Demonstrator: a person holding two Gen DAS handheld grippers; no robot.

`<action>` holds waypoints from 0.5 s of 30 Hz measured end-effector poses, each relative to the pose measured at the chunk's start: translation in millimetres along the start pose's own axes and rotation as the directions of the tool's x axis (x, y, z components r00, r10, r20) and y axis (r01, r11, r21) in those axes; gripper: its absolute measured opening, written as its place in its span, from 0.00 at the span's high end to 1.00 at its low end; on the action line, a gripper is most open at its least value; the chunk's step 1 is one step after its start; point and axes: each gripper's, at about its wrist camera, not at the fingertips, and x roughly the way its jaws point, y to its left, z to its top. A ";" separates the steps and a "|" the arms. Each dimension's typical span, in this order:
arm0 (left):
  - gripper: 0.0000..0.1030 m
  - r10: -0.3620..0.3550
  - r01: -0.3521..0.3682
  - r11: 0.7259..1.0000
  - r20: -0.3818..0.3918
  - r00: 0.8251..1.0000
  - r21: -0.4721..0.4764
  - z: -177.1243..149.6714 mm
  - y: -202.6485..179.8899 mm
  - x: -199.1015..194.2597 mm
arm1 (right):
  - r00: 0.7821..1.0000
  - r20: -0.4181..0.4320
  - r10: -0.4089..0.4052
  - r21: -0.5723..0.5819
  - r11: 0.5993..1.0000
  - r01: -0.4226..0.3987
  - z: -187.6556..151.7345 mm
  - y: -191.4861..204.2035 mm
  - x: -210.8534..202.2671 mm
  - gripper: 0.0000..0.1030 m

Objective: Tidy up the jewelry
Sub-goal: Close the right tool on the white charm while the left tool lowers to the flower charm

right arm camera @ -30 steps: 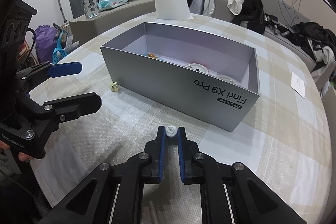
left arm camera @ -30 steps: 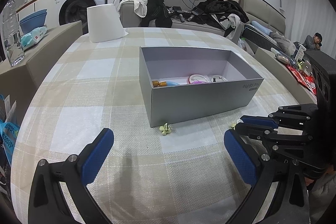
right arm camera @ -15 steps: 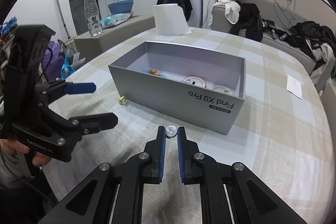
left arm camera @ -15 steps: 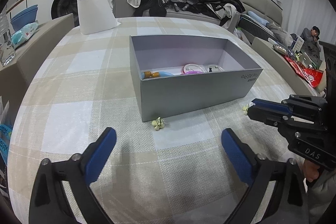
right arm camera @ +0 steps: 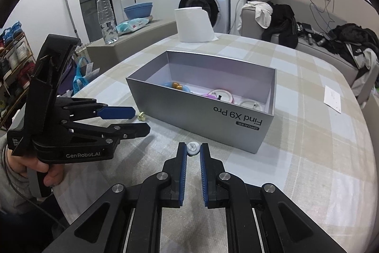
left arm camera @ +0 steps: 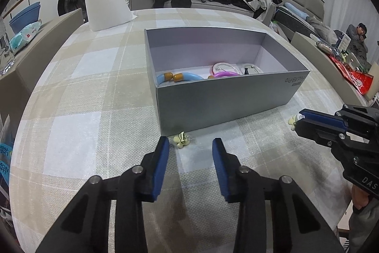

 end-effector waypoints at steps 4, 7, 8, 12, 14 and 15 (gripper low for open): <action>0.84 0.006 -0.006 1.000 -0.004 1.000 -0.028 1.7 5.8 0.5 | 1.000 0.002 0.003 0.000 1.000 -0.003 0.3 0.6 -0.1 0.90; 0.93 0.007 -0.007 0.999 -0.003 1.000 -0.048 1.6 9.3 -0.1 | 1.000 -0.002 0.002 -0.004 1.000 -0.002 -0.1 1.5 1.1 0.90; 0.96 -0.005 0.005 0.999 -0.006 1.000 -0.053 1.0 10.4 0.3 | 1.000 -0.003 0.002 -0.004 1.000 -0.002 0.0 1.5 1.5 0.90; 0.97 -0.016 0.016 0.999 0.000 1.000 -0.035 -1.2 7.4 -1.4 | 1.000 -0.002 0.002 -0.004 1.000 -0.002 -0.4 1.9 1.0 0.90; 0.98 -0.021 0.021 1.000 0.004 1.000 -0.016 -2.4 3.7 -3.2 | 1.000 -0.004 0.001 -0.003 1.000 -0.001 -0.5 1.6 1.0 0.90; 0.98 -0.020 0.020 1.000 0.009 1.000 -0.006 -3.0 2.1 -4.5 | 1.000 -0.004 -0.001 0.001 1.000 0.001 -0.6 1.0 0.9 0.90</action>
